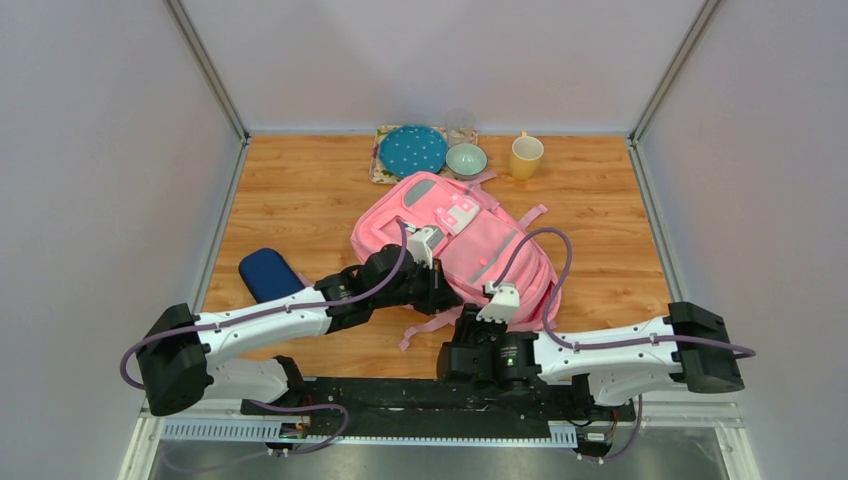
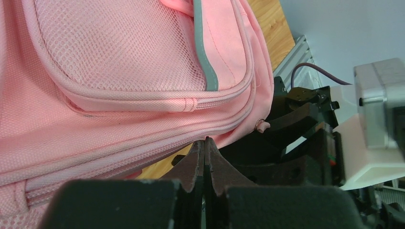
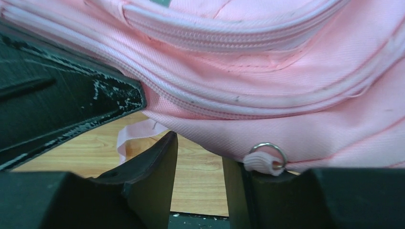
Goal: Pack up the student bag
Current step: Zip the student bag at the center of the board.
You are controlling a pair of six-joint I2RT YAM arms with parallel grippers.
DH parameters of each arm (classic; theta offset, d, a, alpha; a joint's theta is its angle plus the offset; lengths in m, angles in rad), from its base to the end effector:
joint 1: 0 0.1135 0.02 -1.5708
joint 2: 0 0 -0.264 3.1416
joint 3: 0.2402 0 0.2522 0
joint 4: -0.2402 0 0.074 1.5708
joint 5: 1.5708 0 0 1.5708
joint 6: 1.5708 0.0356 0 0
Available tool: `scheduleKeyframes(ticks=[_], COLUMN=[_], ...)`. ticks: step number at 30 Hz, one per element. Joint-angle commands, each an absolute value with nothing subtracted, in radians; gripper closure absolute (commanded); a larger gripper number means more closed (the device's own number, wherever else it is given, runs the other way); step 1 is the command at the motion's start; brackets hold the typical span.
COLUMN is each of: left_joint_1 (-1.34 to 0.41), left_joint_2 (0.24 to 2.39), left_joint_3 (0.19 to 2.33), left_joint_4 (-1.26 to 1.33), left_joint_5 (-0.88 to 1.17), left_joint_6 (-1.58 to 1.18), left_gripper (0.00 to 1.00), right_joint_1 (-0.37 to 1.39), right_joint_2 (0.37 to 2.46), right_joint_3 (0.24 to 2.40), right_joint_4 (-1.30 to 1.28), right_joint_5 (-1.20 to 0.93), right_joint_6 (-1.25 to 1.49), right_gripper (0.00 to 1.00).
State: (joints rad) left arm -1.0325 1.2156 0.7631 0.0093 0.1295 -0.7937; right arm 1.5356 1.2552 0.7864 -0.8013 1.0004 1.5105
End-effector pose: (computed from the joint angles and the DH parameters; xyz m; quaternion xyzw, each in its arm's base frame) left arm 0.1363 -0.2372 0.2610 0.1348 0.8333 -0.4555 0.2827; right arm 0.0374 0.2101 0.2183 0.0609 0.8684 0.1086 0.4799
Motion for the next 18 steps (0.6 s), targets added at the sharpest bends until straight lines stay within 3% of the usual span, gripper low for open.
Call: scheduleKeyframes(ticks=[1,18], left_joint_1=[-1.042,-1.042], left_joint_2=[1.198,1.181], left_joint_3=[0.848,0.836], left_joint_4=[0.115,0.124], left_joint_5=[0.176,0.189], left_joint_6=[-0.775,-0.784], left_gripper=[1.0,1.0], right_joint_1=[1.539,1.479], right_joint_2=[1.31,1.365], right_joint_3=[0.847,0.859], right_joint_4=[-0.791,-0.879], right_joint_5=[1.008,1.086], right_joint_6=[1.511,1.539], right_gripper=[0.58,0.59])
